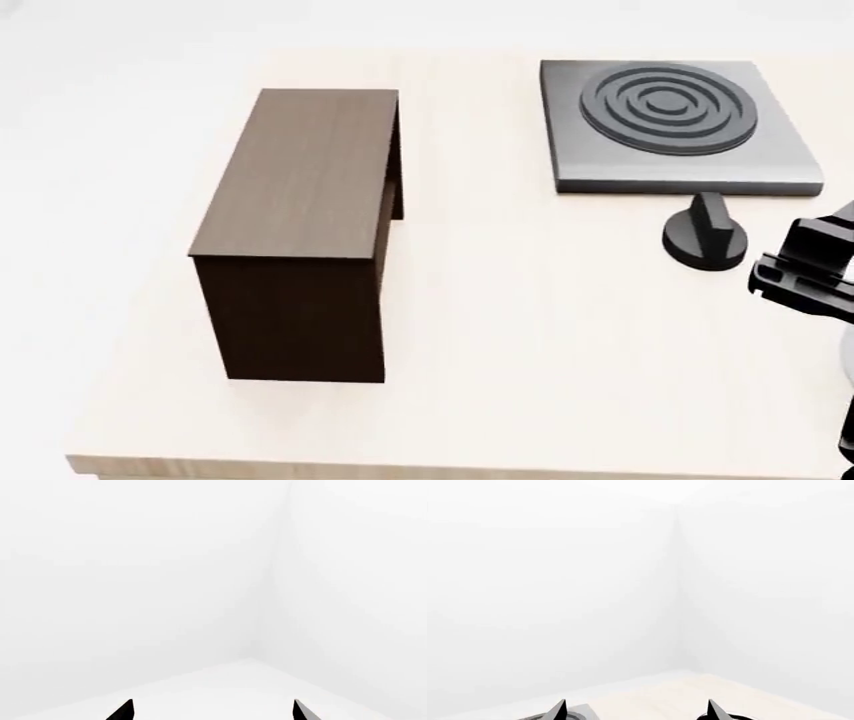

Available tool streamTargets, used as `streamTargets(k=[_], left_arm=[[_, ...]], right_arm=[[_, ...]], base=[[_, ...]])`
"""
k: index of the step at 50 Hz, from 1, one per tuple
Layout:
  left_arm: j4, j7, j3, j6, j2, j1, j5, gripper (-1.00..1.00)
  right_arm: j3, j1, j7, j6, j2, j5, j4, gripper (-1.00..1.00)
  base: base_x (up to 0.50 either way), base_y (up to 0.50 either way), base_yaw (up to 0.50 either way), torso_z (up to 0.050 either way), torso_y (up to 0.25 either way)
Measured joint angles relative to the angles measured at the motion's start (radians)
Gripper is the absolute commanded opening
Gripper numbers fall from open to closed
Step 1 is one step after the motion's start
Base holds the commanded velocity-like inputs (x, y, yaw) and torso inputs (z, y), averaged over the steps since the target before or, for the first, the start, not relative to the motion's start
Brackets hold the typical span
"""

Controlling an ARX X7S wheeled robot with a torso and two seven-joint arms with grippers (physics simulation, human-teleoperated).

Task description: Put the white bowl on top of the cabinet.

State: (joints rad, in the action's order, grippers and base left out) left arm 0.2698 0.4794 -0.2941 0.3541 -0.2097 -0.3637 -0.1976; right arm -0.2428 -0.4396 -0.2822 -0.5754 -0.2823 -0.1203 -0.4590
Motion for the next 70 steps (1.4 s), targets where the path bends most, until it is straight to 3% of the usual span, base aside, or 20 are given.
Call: streamTargets(k=[15, 46, 70], left_arm=[[0.0, 0.006, 0.01, -0.005, -0.006, 0.003, 0.0, 1.0], [-0.001, 0.019, 0.02, -0.007, -0.015, 0.006, -0.009, 1.0], [-0.001, 0.025, 0.028, -0.009, -0.021, 0.009, -0.019, 1.0]], right_arm=[[-0.005, -0.002, -0.007, -0.006, 0.002, -0.011, 0.001, 1.0], [-0.005, -0.004, -0.017, -0.018, -0.004, -0.026, 0.006, 1.0], [-0.002, -0.018, -0.077, -0.012, -0.001, 0.012, 0.05, 1.0]], base=[[0.01, 0.01, 0.0, 0.0, 0.0], [0.49, 0.0, 0.0, 0.0, 0.0], [0.01, 0.0, 0.0, 0.0, 0.001]])
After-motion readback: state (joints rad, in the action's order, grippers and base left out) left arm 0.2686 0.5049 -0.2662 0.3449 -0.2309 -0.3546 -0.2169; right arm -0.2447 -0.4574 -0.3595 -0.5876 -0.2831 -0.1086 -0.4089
